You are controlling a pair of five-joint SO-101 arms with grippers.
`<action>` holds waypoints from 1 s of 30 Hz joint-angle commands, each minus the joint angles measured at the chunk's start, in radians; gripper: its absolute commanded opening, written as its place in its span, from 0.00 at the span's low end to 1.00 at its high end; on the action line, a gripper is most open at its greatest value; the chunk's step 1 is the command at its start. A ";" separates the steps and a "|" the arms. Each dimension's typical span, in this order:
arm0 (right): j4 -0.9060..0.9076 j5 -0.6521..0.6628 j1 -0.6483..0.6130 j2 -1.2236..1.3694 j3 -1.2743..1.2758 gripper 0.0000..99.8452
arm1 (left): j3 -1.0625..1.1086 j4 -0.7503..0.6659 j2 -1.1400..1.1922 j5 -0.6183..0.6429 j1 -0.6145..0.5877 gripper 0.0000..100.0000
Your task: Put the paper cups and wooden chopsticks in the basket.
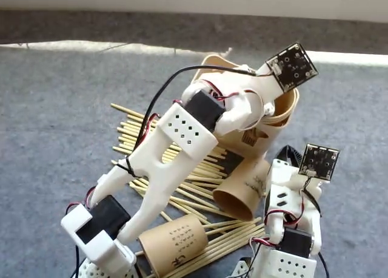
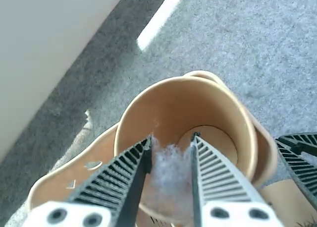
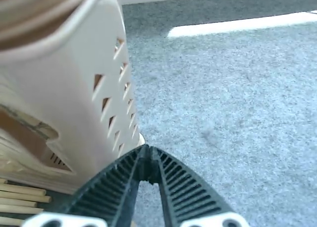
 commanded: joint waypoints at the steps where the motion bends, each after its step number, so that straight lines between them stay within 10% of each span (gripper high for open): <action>1: -0.024 0.011 -0.004 -0.005 -0.005 0.01 | -0.070 0.000 -0.099 0.008 -0.001 0.14; 22: -0.024 0.011 -0.005 -0.005 -0.005 0.01 | -0.070 0.442 -0.355 0.009 -0.252 0.04; 30: -0.024 0.011 -0.008 -0.005 -0.005 0.01 | 0.156 0.394 -0.475 0.104 -0.369 0.04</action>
